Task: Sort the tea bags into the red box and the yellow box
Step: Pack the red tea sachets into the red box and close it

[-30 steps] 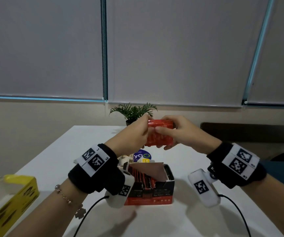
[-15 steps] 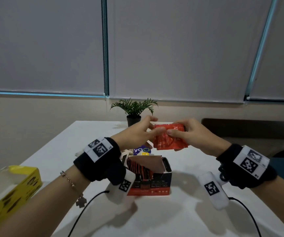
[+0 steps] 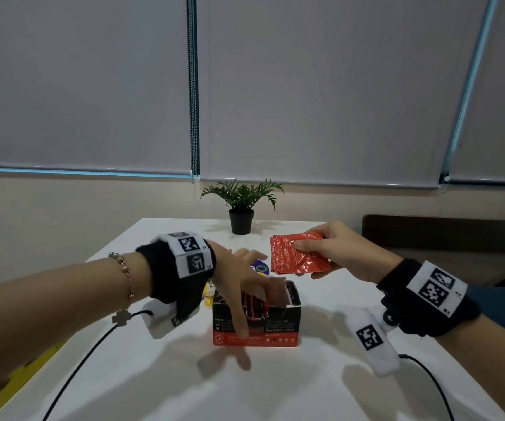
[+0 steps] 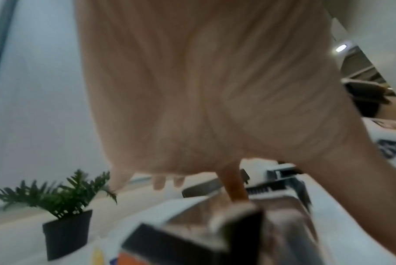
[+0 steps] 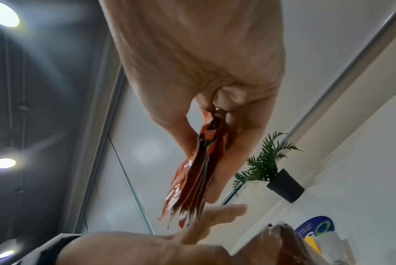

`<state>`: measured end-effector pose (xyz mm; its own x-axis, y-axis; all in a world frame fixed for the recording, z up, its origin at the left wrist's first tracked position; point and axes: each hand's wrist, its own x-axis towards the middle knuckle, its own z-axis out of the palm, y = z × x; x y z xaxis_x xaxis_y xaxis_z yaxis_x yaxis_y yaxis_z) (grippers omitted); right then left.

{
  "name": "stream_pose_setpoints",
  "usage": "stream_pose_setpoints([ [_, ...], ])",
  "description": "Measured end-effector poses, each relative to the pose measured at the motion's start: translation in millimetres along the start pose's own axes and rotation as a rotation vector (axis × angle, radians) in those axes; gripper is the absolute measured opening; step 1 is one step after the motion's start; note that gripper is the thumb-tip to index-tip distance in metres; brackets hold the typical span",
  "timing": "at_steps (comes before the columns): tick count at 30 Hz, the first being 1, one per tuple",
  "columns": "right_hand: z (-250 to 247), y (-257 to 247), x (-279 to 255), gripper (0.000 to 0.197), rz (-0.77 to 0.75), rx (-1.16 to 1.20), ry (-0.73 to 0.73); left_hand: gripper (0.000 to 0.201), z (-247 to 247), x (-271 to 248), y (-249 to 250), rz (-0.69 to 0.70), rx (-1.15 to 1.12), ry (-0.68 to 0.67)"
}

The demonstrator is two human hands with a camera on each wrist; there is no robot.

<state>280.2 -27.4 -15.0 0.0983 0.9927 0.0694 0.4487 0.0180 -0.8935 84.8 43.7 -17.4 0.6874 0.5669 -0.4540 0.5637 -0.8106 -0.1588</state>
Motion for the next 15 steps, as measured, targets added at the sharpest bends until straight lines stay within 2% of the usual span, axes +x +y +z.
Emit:
stream_pose_setpoints([
  [2, 1.8, -0.6, -0.2, 0.020, 0.008, -0.018, -0.012, 0.093, 7.6, 5.7, 3.7, 0.035, 0.069, 0.007],
  [6, 8.3, 2.4, 2.0, 0.025, 0.028, -0.140, -0.024, 0.099, 15.1, 8.6, 14.0, -0.009, 0.150, -0.026],
  [15, 28.9, -7.8, 8.6, 0.029, 0.076, -0.534, -0.051, 0.080, 14.5, 11.0, 12.8, -0.028, 0.088, -0.053],
])
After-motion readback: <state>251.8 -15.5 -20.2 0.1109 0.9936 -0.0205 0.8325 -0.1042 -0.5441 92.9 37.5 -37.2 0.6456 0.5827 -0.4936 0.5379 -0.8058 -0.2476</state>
